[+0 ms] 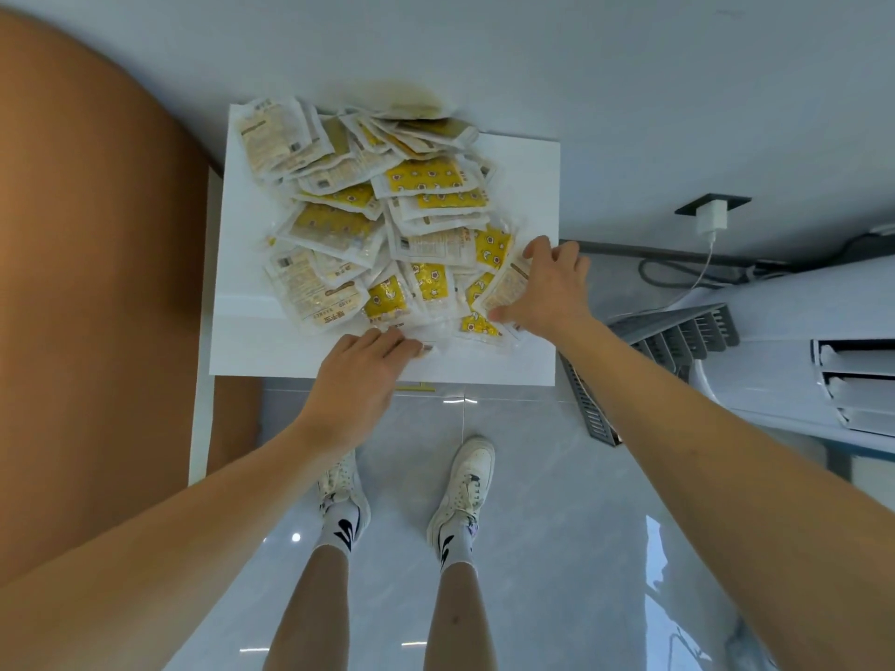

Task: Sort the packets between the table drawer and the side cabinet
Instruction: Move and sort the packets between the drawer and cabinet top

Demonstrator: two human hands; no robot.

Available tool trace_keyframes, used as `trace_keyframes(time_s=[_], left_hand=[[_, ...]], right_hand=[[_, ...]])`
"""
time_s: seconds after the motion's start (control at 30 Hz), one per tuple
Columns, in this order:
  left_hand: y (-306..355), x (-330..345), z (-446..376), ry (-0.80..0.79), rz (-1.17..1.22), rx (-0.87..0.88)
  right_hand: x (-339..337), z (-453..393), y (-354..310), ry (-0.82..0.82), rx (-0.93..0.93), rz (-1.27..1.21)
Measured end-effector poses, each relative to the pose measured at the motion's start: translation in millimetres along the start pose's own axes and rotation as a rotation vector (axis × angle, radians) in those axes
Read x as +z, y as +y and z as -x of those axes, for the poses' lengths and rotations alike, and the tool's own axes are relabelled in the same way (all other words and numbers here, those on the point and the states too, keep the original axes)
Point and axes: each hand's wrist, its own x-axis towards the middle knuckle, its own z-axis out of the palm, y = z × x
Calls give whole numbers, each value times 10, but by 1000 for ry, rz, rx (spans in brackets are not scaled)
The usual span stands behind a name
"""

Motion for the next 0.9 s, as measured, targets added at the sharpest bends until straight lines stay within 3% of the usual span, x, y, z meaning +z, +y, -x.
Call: trace_keyframes(time_s=[0.17, 0.3, 0.57, 0.73, 0.9], left_hand=[[254, -158, -178, 95, 341, -271], [336, -178, -294, 108, 585, -426], [403, -160, -420, 125, 759, -571], [420, -210, -444, 155, 875, -618], [444, -504, -430, 228, 990, -627]], right_hand=[[22, 42, -25, 6, 12, -82], [-2, 30, -24, -36, 48, -8], [13, 54, 11, -77, 77, 15], [28, 141, 121, -80, -6, -227], [-194, 397, 131, -21, 42, -570]])
